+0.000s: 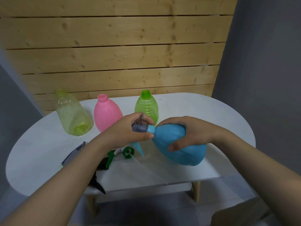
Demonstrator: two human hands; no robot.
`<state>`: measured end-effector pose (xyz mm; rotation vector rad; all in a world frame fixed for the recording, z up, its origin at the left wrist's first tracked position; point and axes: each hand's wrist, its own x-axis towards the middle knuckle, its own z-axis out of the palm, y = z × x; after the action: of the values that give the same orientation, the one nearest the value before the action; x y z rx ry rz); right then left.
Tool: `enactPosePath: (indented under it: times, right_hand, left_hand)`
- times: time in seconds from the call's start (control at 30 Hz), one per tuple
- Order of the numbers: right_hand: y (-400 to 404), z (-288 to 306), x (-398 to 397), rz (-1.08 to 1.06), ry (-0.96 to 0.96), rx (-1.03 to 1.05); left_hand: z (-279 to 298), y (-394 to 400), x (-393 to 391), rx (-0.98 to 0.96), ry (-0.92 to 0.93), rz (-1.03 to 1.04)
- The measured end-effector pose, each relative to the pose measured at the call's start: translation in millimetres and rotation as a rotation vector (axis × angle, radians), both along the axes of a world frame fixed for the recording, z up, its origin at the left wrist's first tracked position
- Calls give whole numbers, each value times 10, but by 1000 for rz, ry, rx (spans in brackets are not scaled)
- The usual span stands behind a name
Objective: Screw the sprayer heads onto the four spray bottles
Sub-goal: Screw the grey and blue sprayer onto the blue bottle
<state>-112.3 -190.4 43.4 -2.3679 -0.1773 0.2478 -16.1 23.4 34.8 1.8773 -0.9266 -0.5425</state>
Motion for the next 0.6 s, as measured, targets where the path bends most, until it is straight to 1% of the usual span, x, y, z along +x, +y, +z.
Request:
enactPosePath:
  times: [0.1,0.17,0.3,0.37,0.43,0.5,0.6]
  right_hand:
    - [-3,-5,22,30,85,26]
    - [-20,-15,37,29,106,29]
    - [-75,-17,55,-49,94,162]
    - [-79,-32,56,-74,65,189]
    - [-79,-45,55,-125,25,206]
    - [-118,-48,43,-190,15,270]
    - [-212,-84,28,-208,106,427]
  left_hand:
    - [-25,-12,-13,60,-3,-42]
    - [-44,-27,-3,70,28,-27]
    - [-74,-31,38,62,110,65]
    - [-98,-27,44,44,161,105]
    - [-122,-20,64,20,198,182]
    - [-130,-10,111,-28,246,290]
    - [-115,21,178,-101,335,437]
